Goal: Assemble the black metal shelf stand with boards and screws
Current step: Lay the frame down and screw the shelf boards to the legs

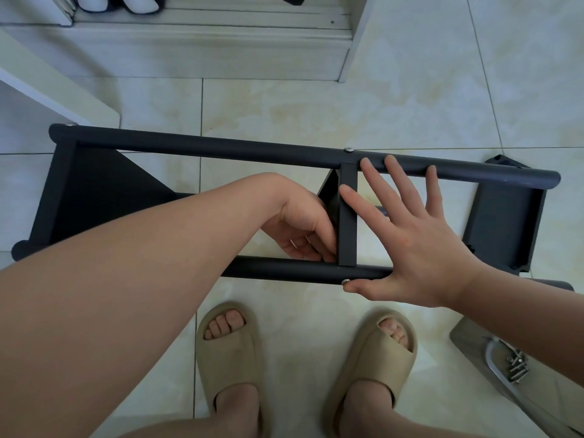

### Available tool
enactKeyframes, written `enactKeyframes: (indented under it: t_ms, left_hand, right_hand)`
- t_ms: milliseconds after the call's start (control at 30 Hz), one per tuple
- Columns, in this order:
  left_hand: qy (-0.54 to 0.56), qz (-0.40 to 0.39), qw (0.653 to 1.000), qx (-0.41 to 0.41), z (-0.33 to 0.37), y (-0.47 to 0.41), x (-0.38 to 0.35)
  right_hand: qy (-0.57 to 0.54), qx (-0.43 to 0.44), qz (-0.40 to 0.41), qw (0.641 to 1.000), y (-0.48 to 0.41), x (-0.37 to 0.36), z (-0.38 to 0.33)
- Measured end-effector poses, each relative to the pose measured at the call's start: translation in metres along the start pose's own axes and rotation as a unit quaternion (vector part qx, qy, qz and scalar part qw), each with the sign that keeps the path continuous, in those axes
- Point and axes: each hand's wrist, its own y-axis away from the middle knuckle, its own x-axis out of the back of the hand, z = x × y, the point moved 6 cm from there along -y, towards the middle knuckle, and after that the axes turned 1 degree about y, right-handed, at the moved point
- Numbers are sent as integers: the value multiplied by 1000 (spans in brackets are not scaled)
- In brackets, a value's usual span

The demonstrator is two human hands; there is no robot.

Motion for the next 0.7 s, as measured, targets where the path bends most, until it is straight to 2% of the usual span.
enactKeyframes:
  t_ms: [167, 400, 600, 700]
  left_hand:
    - [20, -14, 1000, -11, 3, 2, 0]
    - [-17, -8, 1000, -2, 1, 3, 0]
    - [23, -14, 999, -22, 4, 2, 0]
    - [-8, -2, 1000, -11, 1, 2, 1]
  right_hand:
    - [-1, 1, 4, 1000, 0, 0, 0]
    - [-1, 2, 7, 1000, 0, 0, 1]
    - [-1, 2, 9, 1000, 0, 1, 0]
    - [3, 2, 10, 1000, 0, 1, 0]
